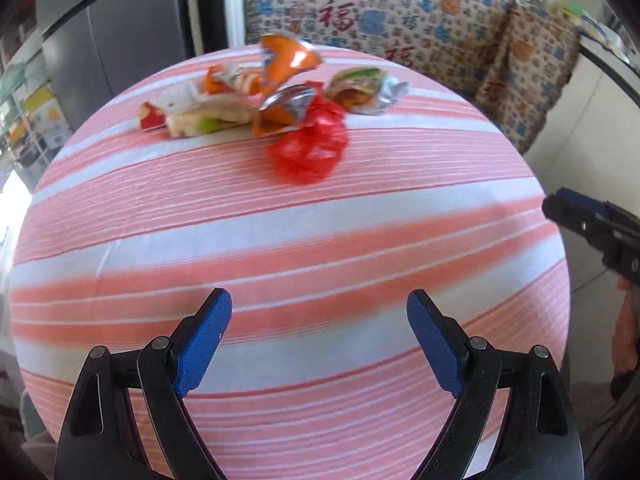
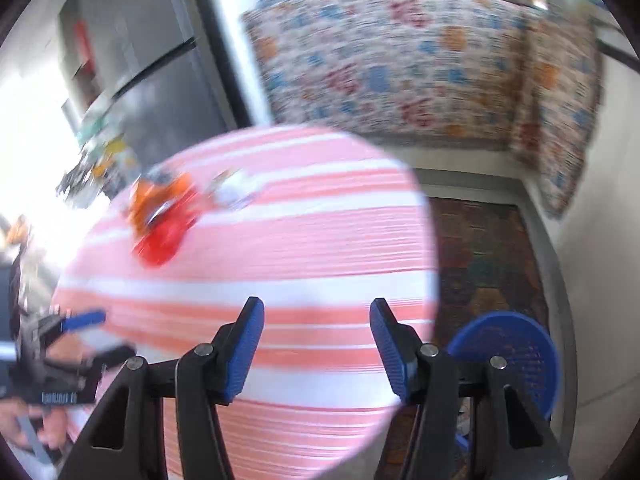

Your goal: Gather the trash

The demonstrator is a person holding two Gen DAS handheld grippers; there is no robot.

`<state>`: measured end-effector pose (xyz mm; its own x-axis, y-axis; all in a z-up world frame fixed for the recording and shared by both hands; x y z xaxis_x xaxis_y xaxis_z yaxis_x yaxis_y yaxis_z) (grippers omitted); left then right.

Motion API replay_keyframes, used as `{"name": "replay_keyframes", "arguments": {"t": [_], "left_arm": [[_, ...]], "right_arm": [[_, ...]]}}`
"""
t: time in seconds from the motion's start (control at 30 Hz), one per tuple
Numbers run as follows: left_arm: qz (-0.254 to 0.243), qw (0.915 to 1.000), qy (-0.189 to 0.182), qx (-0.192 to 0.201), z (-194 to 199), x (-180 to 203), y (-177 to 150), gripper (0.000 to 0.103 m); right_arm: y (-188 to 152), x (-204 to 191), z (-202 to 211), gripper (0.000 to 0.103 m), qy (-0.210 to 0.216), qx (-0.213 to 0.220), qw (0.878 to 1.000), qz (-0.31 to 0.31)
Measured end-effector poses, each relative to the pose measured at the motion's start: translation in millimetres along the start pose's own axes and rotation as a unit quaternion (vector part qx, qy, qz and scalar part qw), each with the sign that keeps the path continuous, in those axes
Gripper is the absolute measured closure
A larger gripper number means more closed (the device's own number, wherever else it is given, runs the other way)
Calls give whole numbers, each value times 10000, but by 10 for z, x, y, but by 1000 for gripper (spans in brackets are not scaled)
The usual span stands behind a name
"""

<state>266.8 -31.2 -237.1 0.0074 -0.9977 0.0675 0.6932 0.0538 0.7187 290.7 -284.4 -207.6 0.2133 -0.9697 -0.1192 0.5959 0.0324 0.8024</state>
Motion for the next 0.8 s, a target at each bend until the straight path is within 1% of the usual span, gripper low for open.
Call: {"name": "replay_keyframes", "arguments": {"t": [0.1, 0.17, 0.2, 0.27, 0.3, 0.33, 0.37, 0.43, 0.47, 0.57, 0.6, 0.63, 0.67, 0.7, 0.8], "left_arm": [[-15, 9998, 181, -1, -86, -247, -11, 13], [-137, 9995, 298, 21, -154, -389, 15, 12], [-223, 9992, 338, 48, -188, -444, 40, 7], [-221, 9993, 302, -4, -236, -593, 49, 5], [-257, 9992, 321, -33, -272, -657, 60, 2], [-309, 9990, 316, -93, -330, -723, 92, 0], [-312, 9991, 236, -133, -361, -785, 126, 0], [-360, 9989, 232, -178, -458, -919, 224, 0], [-305, 9991, 225, -166, -502, -1001, 267, 0], [-163, 9992, 328, 184, -546, -1180, 327, 0], [-94, 9991, 384, 174, -550, -1214, 336, 0], [-78, 9988, 451, 184, -552, -1232, 339, 0], [-61, 9986, 490, 194, -556, -1225, 340, 0], [-56, 9984, 518, 201, -563, -1198, 350, 0], [-23, 9985, 516, 203, -576, -1207, 352, 0]], "right_arm": [[-112, -512, -220, 47, 187, -247, 9980, 556], [-171, -702, -369, 47, 236, -380, 9964, 714], [-179, -743, -434, 47, 247, -432, 9961, 728], [-218, -814, -551, 47, 213, -527, 9958, 718], [-234, -817, -604, 47, 198, -573, 9957, 698], [-231, -822, -634, 45, 159, -515, 9959, 728], [-228, -876, -666, 45, 114, -524, 9955, 785], [-216, -911, -695, 45, 79, -501, 9949, 874], [-210, -920, -726, 44, 72, -475, 9947, 904], [-195, -964, -781, 44, 63, -456, 9949, 900], [-183, -976, -806, 44, 92, -471, 9951, 870], [-164, -1003, -827, 44, 218, -486, 9955, 788], [-126, -1062, -856, 44, 482, -497, 9959, 580], [-84, -1113, -886, 44, 658, -492, 9958, 394], [85, -1329, -1020, 44, 1009, -400, 9941, 74]]}}
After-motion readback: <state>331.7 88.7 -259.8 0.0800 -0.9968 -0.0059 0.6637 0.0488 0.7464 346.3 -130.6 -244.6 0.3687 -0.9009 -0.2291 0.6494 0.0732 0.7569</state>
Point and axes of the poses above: each gripper's, at about its wrist camera, not at the fingertips, and z roughly against the way its jaws point, x to its right, y to its top, the point moved 5 cm from there along -z, roughly the way its jaws point, and after that the axes turned 14 degrees about x, right-handed, at the moved point
